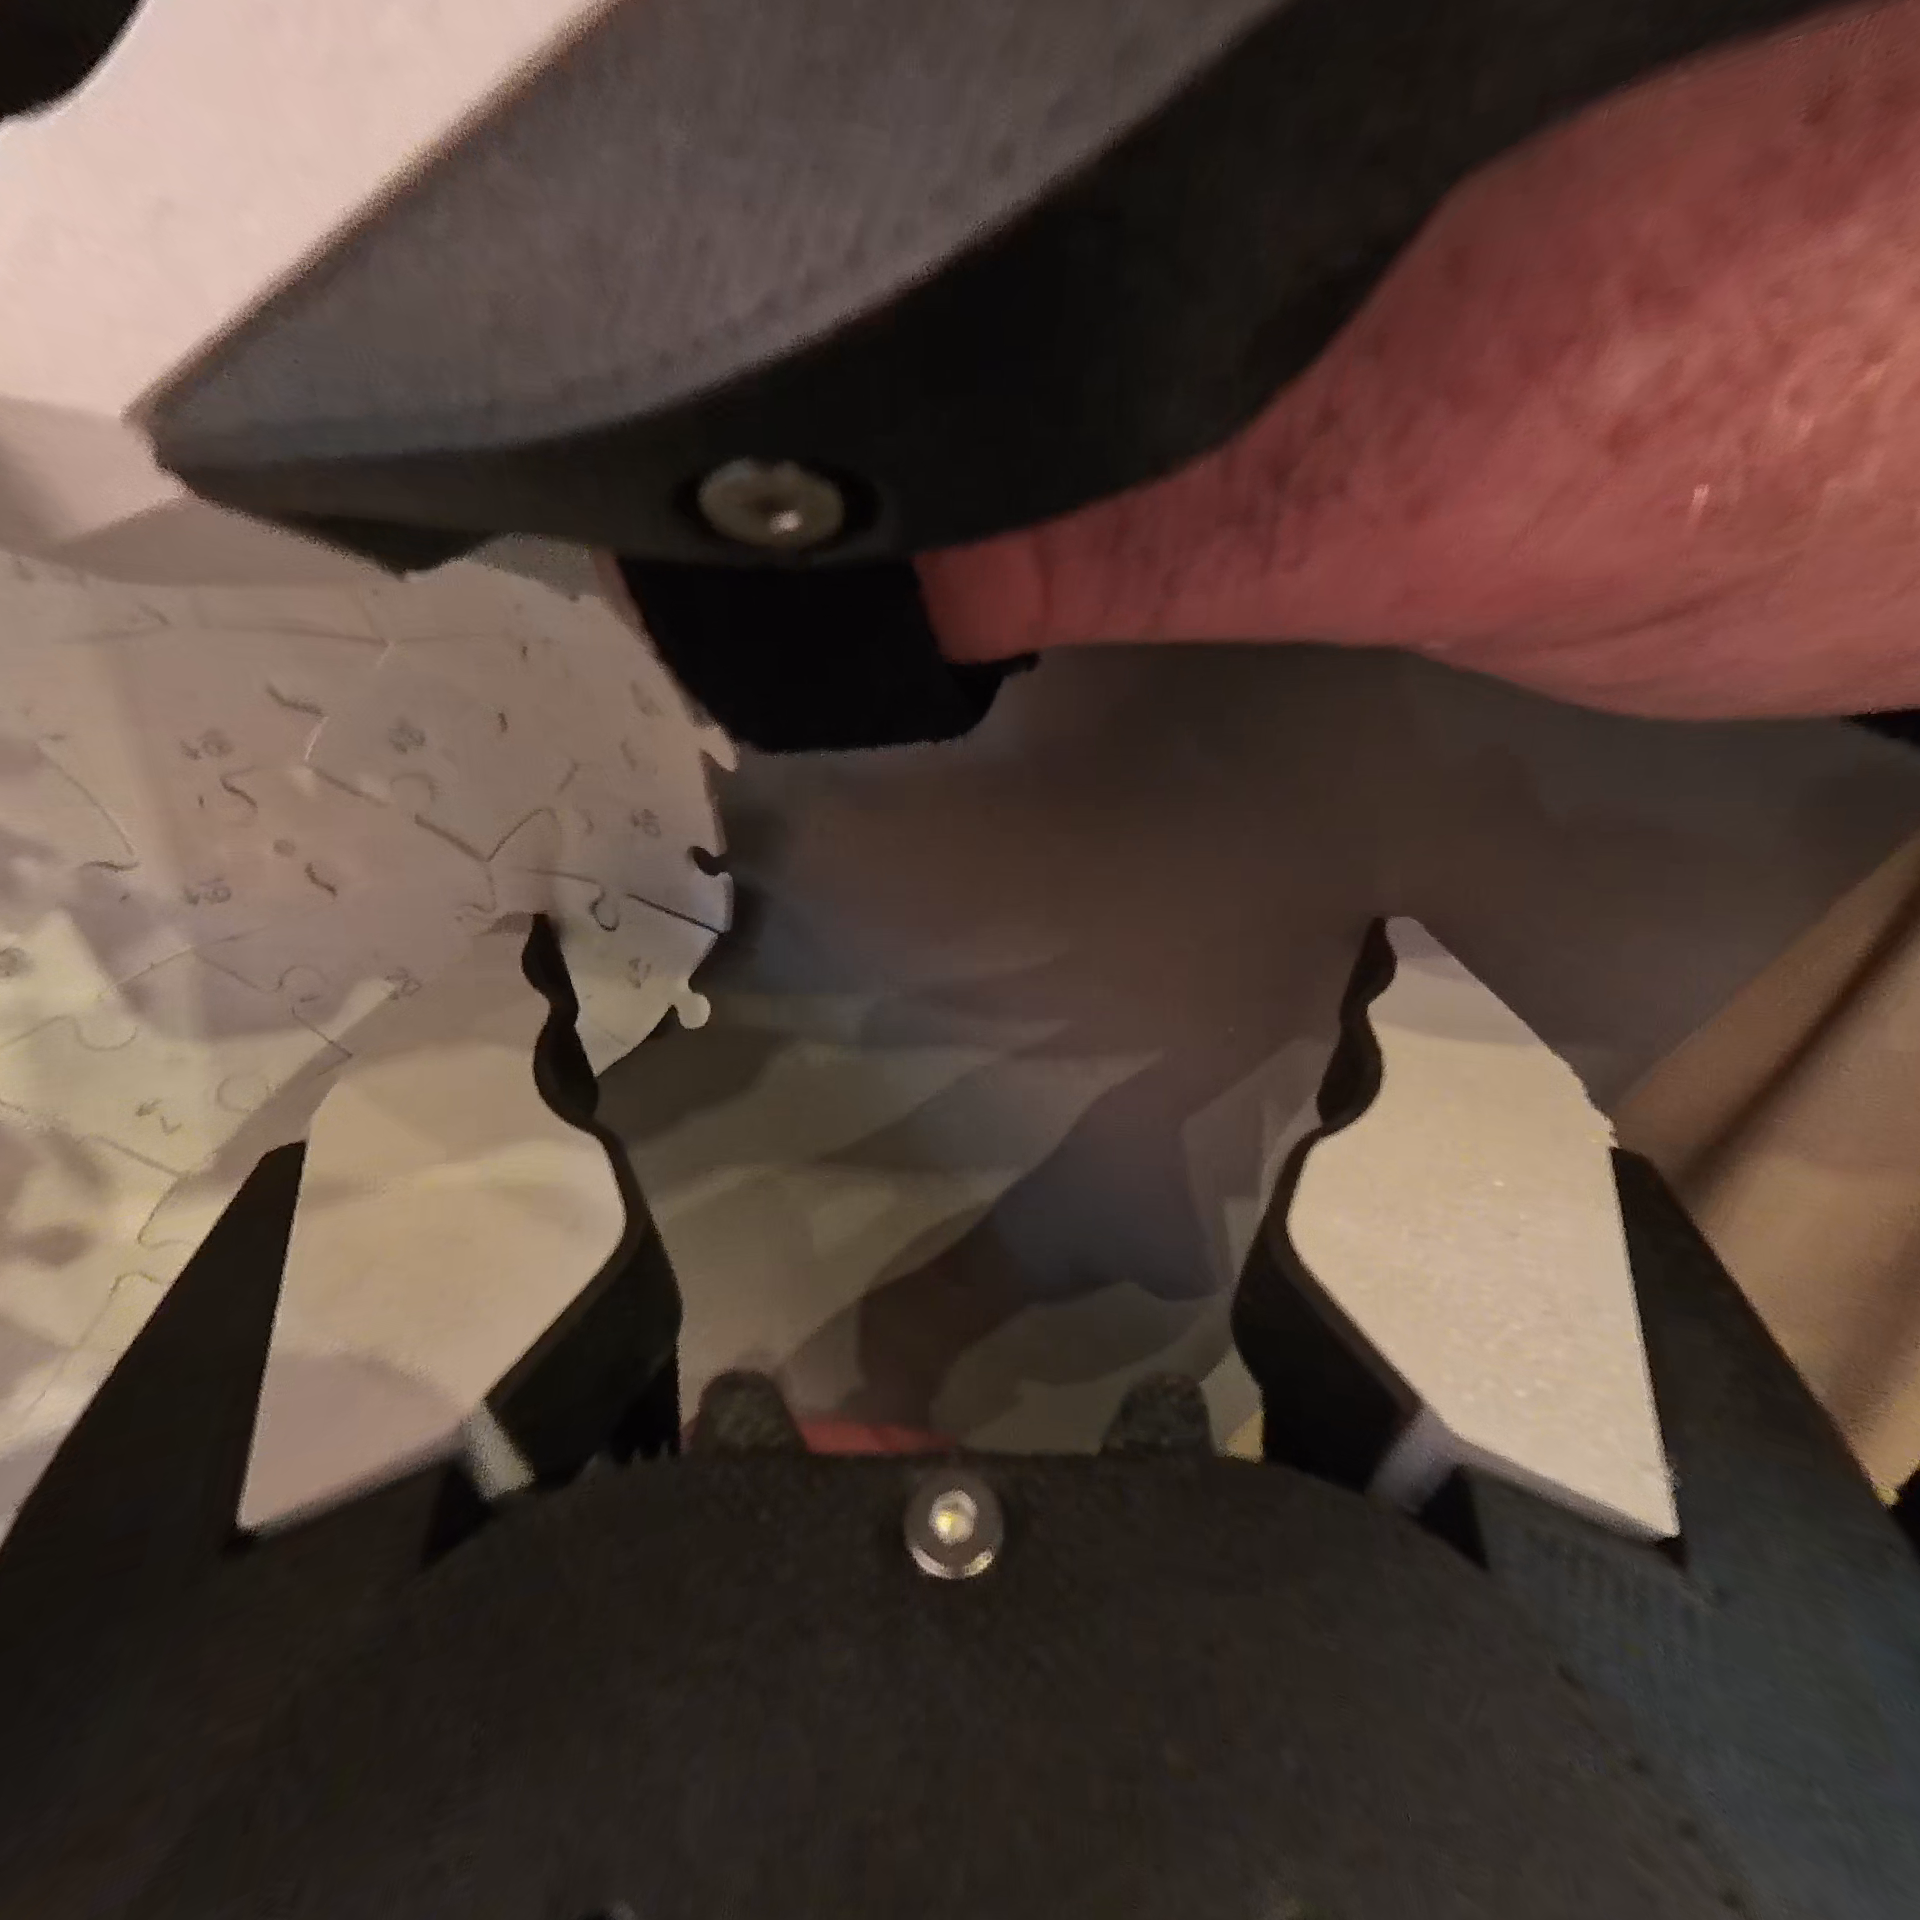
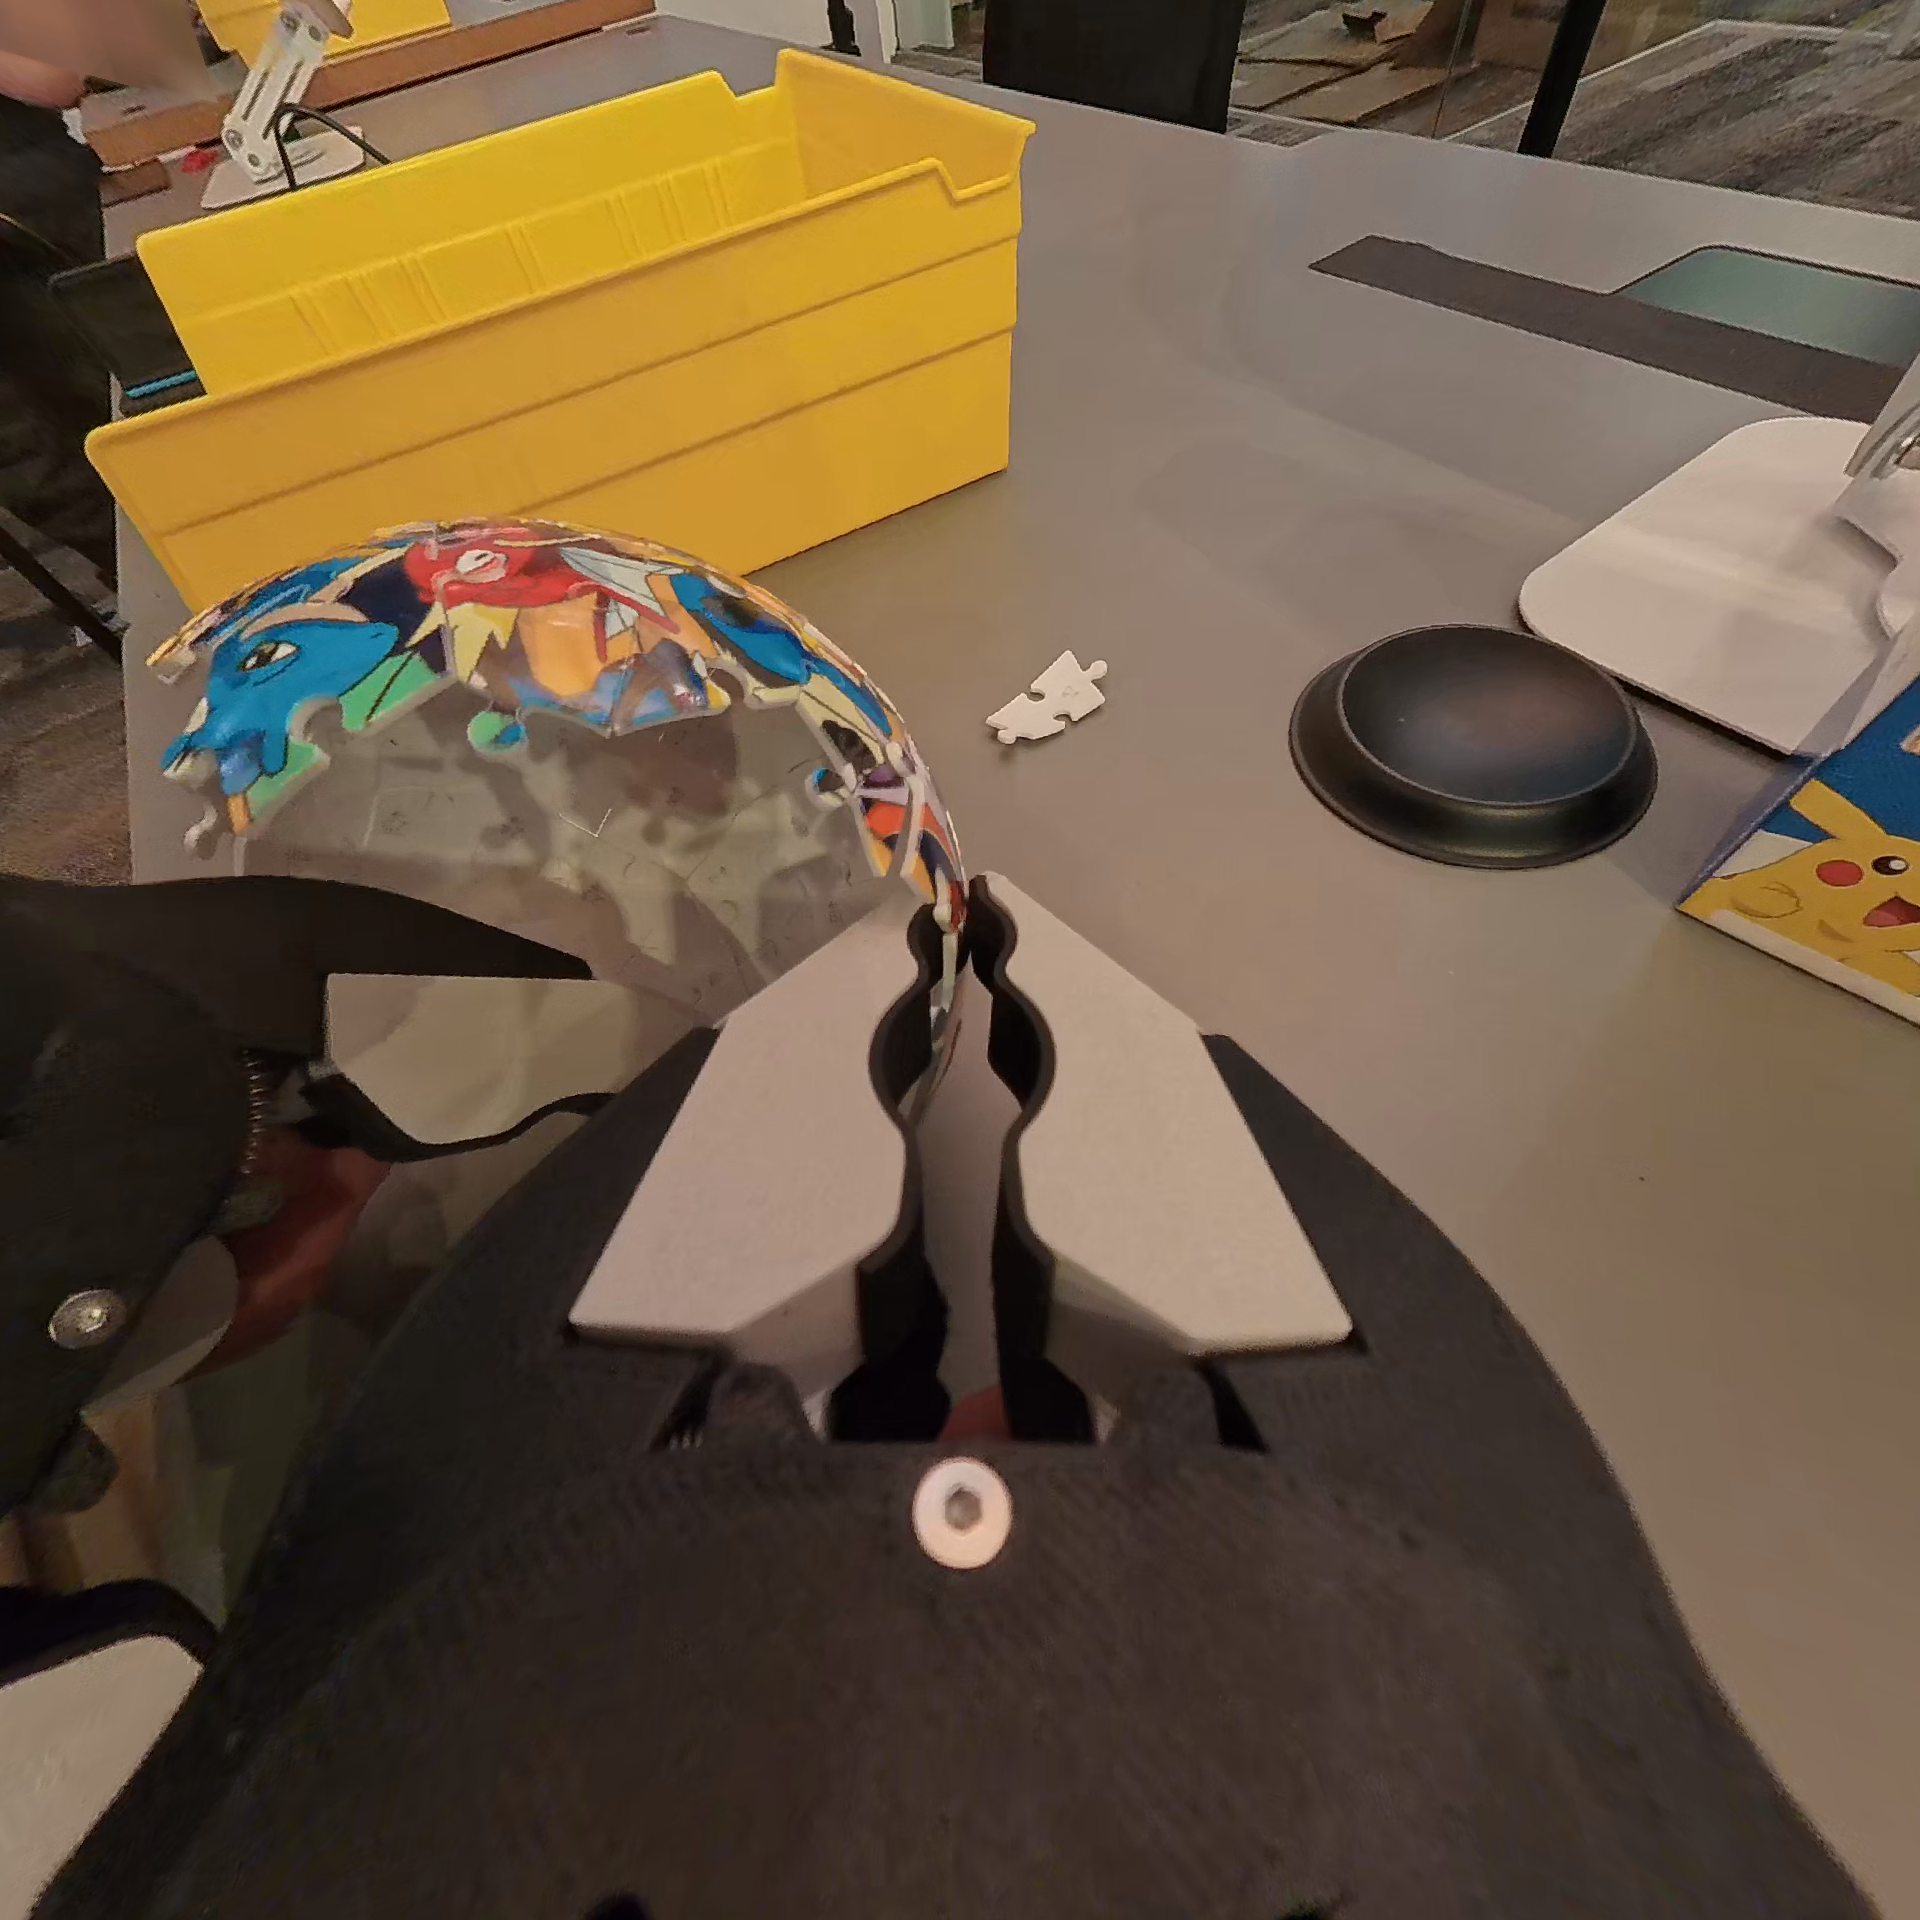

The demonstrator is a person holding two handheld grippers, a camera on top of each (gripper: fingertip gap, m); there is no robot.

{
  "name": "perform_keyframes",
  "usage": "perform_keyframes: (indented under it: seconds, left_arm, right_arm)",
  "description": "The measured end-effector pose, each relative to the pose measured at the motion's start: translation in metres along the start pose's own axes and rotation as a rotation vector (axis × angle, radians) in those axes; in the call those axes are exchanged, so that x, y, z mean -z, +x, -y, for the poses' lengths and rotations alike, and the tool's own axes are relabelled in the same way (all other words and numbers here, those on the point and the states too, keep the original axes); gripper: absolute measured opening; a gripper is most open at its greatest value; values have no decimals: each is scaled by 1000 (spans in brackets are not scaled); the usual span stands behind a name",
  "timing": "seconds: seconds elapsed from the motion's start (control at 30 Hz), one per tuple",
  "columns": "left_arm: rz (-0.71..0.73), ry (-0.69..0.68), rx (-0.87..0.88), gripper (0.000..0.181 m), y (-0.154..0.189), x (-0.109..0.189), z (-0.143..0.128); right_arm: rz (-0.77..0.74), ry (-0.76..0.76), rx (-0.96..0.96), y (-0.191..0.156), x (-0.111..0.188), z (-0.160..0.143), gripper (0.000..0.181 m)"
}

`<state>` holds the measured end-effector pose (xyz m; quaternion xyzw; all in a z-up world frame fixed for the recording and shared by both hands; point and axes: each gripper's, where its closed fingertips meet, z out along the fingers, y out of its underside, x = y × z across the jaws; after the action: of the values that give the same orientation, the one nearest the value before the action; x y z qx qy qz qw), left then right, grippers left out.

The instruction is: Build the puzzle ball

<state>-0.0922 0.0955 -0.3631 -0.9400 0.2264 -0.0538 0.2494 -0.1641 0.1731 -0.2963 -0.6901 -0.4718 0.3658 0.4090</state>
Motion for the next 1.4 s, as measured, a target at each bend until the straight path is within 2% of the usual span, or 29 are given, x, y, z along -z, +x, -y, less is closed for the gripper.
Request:
perform_keyframes:
  seconds: [0.43, 0.83, 1.4]
  left_arm:
    - [6, -14, -24, 125, 5, 4, 0]
    - [-8, -8, -25, 133, 7, 0, 1]
    - [-16, -51, -33, 133, 8, 0, 0]
  right_arm:
    - [-3, -6, -10, 3, 0, -2, 1]
    - [-10, -1, -14, 4, 0, -1, 1]
    - [-10, -7, -28, 5, 1, -1, 2]
